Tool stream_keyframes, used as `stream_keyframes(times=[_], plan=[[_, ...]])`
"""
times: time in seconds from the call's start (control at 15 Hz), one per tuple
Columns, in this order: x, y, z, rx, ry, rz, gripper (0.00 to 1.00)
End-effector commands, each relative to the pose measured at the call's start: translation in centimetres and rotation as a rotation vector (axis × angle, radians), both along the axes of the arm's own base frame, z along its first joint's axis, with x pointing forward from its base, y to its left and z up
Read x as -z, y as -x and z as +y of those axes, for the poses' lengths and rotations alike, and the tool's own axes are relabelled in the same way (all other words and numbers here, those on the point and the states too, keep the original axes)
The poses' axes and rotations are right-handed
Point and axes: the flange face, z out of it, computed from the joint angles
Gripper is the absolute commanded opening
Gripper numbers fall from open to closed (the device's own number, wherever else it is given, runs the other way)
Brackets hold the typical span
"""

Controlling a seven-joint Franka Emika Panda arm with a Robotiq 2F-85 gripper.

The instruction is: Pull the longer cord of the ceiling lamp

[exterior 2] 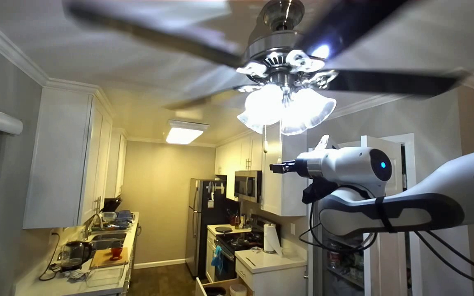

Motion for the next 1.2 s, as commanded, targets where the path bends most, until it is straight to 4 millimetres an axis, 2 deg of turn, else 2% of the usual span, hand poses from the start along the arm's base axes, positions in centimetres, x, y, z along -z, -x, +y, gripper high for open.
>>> stream_keyframes(times=[0.0, 0.33, 0.6, 0.67, 0.8, 1.13], plan=[[-0.34, 0.29, -0.16, 0.01, -0.015, -0.029, 0.41], [-0.34, 0.37, -0.21, 0.017, -0.011, -0.029, 0.08], [-0.3, 0.41, -0.23, 0.019, -0.011, -0.027, 0.0], [-0.3, 0.41, -0.15, 0.02, -0.013, -0.021, 0.2], [-0.34, 0.45, -0.09, 0.018, -0.008, -0.02, 0.29], [-0.43, 0.17, -0.37, 0.032, 0.007, -0.015, 0.62]])
